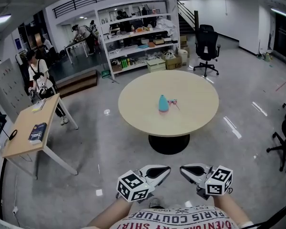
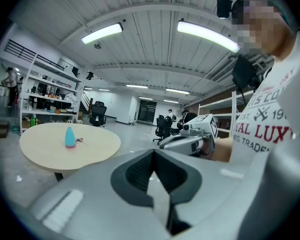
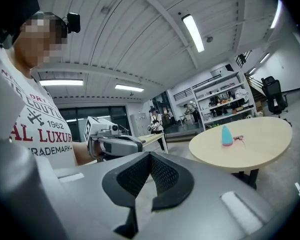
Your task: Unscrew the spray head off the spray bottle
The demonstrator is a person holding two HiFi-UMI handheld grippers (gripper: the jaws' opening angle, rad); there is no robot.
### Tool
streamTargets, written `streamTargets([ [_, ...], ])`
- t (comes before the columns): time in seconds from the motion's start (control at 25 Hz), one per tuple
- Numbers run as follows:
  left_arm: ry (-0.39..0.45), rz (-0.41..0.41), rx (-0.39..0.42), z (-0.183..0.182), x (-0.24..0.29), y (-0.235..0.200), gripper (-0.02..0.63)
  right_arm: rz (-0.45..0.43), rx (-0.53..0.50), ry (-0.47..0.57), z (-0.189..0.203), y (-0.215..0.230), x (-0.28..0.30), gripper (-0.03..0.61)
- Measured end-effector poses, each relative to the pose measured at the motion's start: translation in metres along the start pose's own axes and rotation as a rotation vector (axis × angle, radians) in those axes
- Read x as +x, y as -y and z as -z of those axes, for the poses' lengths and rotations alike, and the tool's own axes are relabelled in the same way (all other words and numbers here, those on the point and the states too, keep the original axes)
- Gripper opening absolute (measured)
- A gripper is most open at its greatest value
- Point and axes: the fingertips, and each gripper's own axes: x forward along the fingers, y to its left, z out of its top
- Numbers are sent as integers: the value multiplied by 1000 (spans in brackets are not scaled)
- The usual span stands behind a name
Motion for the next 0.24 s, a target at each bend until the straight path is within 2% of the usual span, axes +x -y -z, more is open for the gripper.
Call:
streamTargets([
  [0.24,-9,7,7,1,0,8,2,-8,-5,18,-7,-3,-4,0],
])
